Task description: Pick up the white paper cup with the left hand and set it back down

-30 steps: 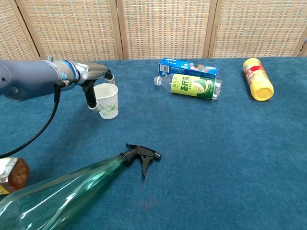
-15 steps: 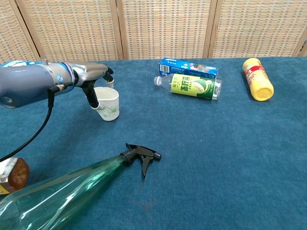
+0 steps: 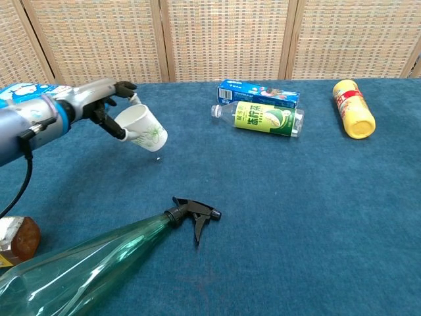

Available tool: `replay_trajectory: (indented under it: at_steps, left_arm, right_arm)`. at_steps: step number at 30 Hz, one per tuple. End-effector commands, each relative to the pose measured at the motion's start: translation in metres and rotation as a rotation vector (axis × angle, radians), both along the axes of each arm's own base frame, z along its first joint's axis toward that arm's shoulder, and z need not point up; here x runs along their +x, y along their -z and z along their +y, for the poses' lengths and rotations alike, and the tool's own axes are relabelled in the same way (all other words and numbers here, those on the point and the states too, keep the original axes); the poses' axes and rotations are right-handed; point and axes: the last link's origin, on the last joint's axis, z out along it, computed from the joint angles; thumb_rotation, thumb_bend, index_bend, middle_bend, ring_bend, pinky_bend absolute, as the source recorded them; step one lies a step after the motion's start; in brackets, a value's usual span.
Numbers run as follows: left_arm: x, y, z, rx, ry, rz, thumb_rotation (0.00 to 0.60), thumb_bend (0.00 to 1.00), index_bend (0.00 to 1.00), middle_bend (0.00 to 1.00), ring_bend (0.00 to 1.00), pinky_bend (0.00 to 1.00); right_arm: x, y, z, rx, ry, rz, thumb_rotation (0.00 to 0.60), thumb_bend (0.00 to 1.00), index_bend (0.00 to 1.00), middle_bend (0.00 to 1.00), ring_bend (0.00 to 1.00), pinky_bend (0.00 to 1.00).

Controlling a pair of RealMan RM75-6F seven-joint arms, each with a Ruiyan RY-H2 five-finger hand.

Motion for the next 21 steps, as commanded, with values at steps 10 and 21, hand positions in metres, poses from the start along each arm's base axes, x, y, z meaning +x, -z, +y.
replay_trajectory:
  at_steps: [10, 21]
  left_arm:
    - [-0.077, 0.011, -0.008, -0.054, -0.08, -0.171, 0.6, 0.29, 0.42, 0.0, 0.0, 0.11]
    - [-0.091, 0.007, -0.007, -0.048, -0.059, -0.067, 0.591, 0.25, 0.34, 0.0, 0.0, 0.07]
  right_arm:
    - [0.001, 0.003, 0.001, 0.003, -0.006, 0.012, 0.6, 0.1, 0.0, 0.0, 0.0, 0.0]
    - [0.003, 0.004, 0.002, 0.004, -0.01, 0.017, 0.6, 0.1, 0.0, 0.0, 0.0, 0.0]
